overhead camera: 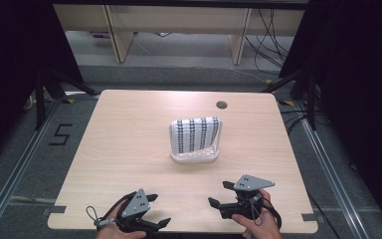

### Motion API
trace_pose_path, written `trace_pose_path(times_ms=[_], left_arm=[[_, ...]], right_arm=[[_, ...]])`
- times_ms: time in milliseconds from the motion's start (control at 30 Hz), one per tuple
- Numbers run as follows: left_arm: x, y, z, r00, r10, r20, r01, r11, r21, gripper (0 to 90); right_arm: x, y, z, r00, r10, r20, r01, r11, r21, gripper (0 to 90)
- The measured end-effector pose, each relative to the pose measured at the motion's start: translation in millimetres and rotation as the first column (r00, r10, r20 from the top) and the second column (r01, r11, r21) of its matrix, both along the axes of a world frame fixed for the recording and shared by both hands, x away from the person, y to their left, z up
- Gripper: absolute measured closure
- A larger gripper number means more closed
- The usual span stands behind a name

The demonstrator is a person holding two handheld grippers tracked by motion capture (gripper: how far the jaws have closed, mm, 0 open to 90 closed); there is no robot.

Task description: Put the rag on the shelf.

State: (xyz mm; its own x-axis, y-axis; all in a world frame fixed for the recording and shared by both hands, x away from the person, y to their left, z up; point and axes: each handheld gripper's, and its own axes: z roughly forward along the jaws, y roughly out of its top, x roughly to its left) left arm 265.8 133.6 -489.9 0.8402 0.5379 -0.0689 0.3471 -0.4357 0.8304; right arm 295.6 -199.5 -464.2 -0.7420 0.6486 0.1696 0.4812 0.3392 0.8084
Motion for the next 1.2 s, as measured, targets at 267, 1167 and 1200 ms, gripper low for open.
trace_pose_path(times_ms=[267, 1167, 1200], left_arm=[[-10.0, -6.5, -6.6, 0.9999, -0.010, -0.004, 0.010, 0.9990, 0.043, 17.2], [-5.5, -4.0, -10.3, 1.0000, 0.009, 0.002, -0.010, 0.9989, 0.046, 17.2], [-4.7, -2.8, -9.7, 1.0000, 0.002, 0.001, -0.002, 0.9980, 0.063, 17.2]], right_arm=[[-7.0, 5.4, -12.0, 0.9990, 0.031, -0.031, -0.032, 0.999, -0.037, 19.9], [-11.2, 3.8, -22.2, 0.9991, 0.021, -0.038, -0.024, 0.997, -0.077, 20.0], [-11.6, 4.0, -22.1, 0.9990, 0.018, -0.042, -0.021, 0.997, -0.076, 20.0]])
